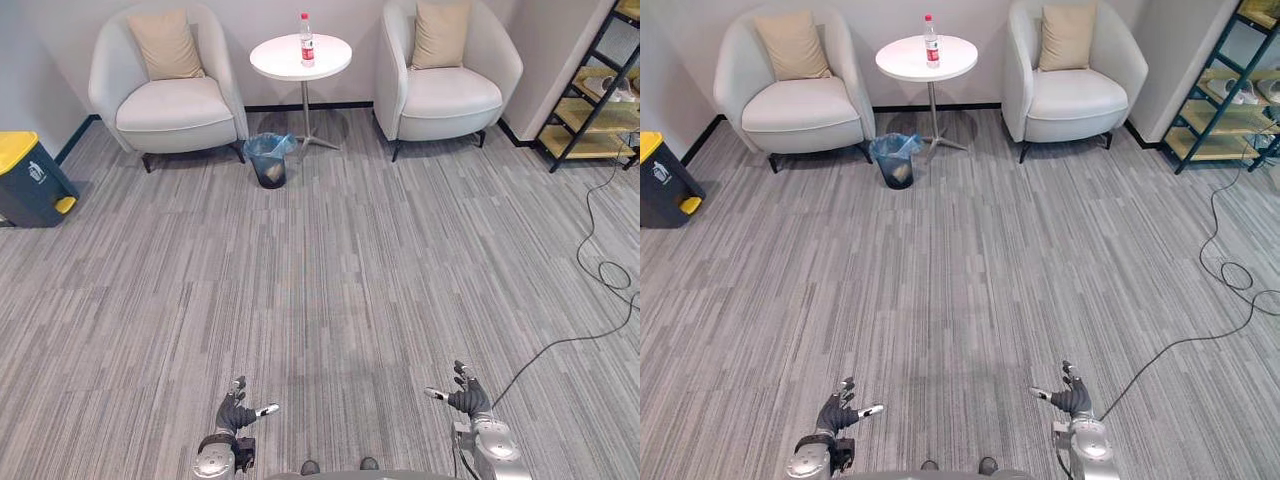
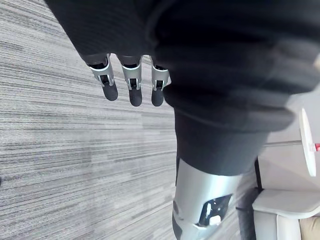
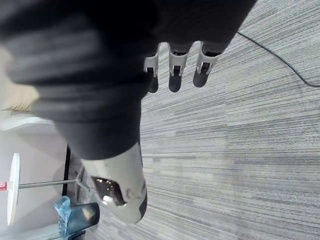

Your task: Gather rubbish on tea table into small bin, then transfer packed bag to large trash can.

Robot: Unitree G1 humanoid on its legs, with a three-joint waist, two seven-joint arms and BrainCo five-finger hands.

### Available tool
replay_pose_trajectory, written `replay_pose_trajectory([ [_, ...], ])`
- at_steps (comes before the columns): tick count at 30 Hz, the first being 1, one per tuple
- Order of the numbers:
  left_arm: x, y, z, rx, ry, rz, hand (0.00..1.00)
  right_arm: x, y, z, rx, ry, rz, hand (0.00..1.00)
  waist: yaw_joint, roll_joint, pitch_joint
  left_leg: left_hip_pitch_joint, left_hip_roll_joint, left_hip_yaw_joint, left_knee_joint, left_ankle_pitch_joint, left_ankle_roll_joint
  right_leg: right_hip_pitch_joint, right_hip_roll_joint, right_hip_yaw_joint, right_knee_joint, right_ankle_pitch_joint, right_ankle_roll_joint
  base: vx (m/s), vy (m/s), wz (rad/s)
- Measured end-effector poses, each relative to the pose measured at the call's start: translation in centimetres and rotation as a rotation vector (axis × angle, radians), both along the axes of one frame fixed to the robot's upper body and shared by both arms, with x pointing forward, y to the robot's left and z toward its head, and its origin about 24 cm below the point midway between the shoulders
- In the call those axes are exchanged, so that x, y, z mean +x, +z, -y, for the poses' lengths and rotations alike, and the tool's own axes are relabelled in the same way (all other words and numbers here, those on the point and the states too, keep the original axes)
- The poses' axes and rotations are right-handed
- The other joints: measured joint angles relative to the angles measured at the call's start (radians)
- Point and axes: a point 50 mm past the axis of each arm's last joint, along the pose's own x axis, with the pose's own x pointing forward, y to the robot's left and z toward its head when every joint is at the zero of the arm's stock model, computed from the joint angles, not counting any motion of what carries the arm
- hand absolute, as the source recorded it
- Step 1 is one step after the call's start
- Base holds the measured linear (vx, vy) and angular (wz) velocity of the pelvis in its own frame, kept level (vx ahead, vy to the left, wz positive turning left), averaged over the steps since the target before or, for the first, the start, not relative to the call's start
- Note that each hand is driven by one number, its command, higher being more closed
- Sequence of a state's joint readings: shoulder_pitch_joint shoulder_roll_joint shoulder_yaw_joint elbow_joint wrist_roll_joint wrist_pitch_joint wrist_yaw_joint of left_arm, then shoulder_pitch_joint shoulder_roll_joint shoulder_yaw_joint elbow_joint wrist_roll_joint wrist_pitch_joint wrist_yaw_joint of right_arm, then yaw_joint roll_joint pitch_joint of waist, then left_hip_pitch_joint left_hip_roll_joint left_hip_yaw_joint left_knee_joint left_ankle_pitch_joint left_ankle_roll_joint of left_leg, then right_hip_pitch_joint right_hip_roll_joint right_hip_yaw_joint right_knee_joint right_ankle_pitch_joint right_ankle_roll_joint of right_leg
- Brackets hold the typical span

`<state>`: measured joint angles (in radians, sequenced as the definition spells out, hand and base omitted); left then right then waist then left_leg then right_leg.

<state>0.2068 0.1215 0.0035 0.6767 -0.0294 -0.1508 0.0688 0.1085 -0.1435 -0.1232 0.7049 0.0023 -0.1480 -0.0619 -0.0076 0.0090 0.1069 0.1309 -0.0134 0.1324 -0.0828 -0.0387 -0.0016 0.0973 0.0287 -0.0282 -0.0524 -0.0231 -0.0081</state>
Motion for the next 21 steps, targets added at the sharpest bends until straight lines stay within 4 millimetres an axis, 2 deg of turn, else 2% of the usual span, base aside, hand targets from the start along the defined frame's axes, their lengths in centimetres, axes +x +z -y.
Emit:
replay_pose_trajectory([
  [4, -0.3, -0.1, 0.0, 0.000, 0.004, -0.005, 0.00, 0.0, 0.0, 0.0, 0.000, -0.001, 0.000, 0.00, 0.020, -0.001, 0.002, -0.045, 0.006, 0.031, 0.072, -0.047, 0.013, -0.033, 0.002, 0.029, 0.020, -0.002, 0.003, -0.01, -0.007, -0.27],
  [6, -0.3, -0.1, 0.0, -0.001, 0.005, -0.005, 0.00, 0.1, 0.0, 0.0, 0.000, -0.001, 0.002, 0.00, 0.021, 0.002, 0.004, -0.069, 0.008, 0.036, 0.105, -0.067, 0.019, -0.052, 0.000, 0.034, 0.040, -0.012, 0.016, 0.02, 0.005, -0.13],
  [10, 0.1, 0.4, 0.0, -0.006, 0.009, 0.025, 0.00, 0.3, 0.1, 0.1, 0.002, -0.004, 0.008, 0.00, 0.024, 0.006, 0.013, -0.092, 0.006, 0.052, 0.175, -0.120, 0.032, -0.137, -0.011, 0.053, 0.230, -0.114, 0.051, 0.05, 0.041, -0.11],
  [12, 0.1, 0.5, 0.0, -0.005, 0.010, 0.030, 0.00, 0.5, 0.3, 0.1, 0.001, -0.002, 0.015, 0.00, 0.024, 0.017, 0.028, -0.088, 0.005, 0.063, 0.218, -0.164, 0.043, -0.203, -0.019, 0.049, 0.421, -0.167, 0.109, 0.03, 0.077, -0.15],
  [13, 0.2, 0.5, 0.0, -0.004, 0.009, 0.032, 0.00, 0.5, 0.3, 0.0, 0.002, 0.000, 0.016, 0.00, 0.023, 0.019, 0.034, -0.080, 0.004, 0.061, 0.229, -0.190, 0.046, -0.263, -0.028, 0.020, 0.560, -0.172, 0.112, 0.03, 0.071, -0.06],
  [14, 0.2, 0.5, 0.0, -0.004, 0.008, 0.033, 0.00, 0.5, 0.2, 0.0, 0.002, 0.001, 0.013, 0.00, 0.023, 0.018, 0.034, -0.070, 0.002, 0.060, 0.233, -0.199, 0.049, -0.298, -0.037, 0.001, 0.633, -0.171, 0.113, 0.13, 0.063, 0.01],
  [15, 0.3, 0.6, -0.1, -0.001, 0.006, 0.035, 0.00, 0.3, 0.1, 0.0, 0.003, 0.000, 0.008, 0.00, 0.023, 0.010, 0.042, -0.050, -0.007, 0.053, 0.238, -0.215, 0.054, -0.349, -0.063, -0.033, 0.749, -0.187, 0.116, 0.19, 0.043, 0.04],
  [16, 0.3, 0.6, -0.1, -0.001, 0.007, 0.030, 0.00, 0.1, 0.1, 0.1, 0.001, -0.002, 0.002, 0.00, 0.021, 0.010, 0.049, -0.035, -0.010, 0.052, 0.242, -0.217, 0.063, -0.373, -0.082, -0.058, 0.792, -0.205, 0.110, 0.28, 0.030, 0.14],
  [17, 0.5, 0.6, -0.1, -0.001, 0.005, 0.030, 0.00, 0.1, 0.1, 0.2, -0.003, -0.002, 0.002, 0.00, 0.019, 0.003, 0.056, -0.009, -0.008, 0.039, 0.244, -0.227, 0.064, -0.388, -0.094, -0.080, 0.793, -0.227, 0.108, 0.25, 0.011, 0.24],
  [18, 0.5, 0.6, -0.1, -0.001, 0.005, 0.032, 0.00, 0.1, 0.1, 0.3, -0.005, -0.001, 0.001, 0.00, 0.014, 0.015, 0.063, -0.002, -0.007, 0.027, 0.241, -0.229, 0.063, -0.398, -0.100, -0.096, 0.776, -0.231, 0.100, 0.31, -0.029, 0.49],
  [19, 1.1, 0.8, 0.0, -0.003, 0.001, 0.045, 0.00, 0.3, 0.3, 0.5, -0.014, 0.002, 0.007, 0.00, -0.006, 0.010, 0.068, 0.017, 0.009, 0.003, 0.231, -0.230, 0.060, -0.413, -0.098, -0.113, 0.724, -0.236, 0.088, 0.34, -0.067, 0.61],
  [20, 1.8, 1.0, 0.2, -0.005, -0.007, 0.064, 0.00, 0.7, 0.6, 0.9, -0.028, 0.006, 0.017, 0.00, -0.007, 0.027, 0.082, 0.036, 0.032, -0.015, 0.218, -0.231, 0.057, -0.433, -0.084, -0.131, 0.639, -0.226, 0.078, 0.42, -0.104, 0.61],
  [21, 2.3, 1.2, 0.2, -0.004, -0.011, 0.077, 0.00, 1.1, 0.9, 1.2, -0.035, 0.008, 0.029, 0.00, -0.007, 0.035, 0.088, 0.047, 0.048, -0.023, 0.212, -0.232, 0.043, -0.445, -0.071, -0.139, 0.543, -0.189, 0.066, 0.36, -0.101, 0.42],
])
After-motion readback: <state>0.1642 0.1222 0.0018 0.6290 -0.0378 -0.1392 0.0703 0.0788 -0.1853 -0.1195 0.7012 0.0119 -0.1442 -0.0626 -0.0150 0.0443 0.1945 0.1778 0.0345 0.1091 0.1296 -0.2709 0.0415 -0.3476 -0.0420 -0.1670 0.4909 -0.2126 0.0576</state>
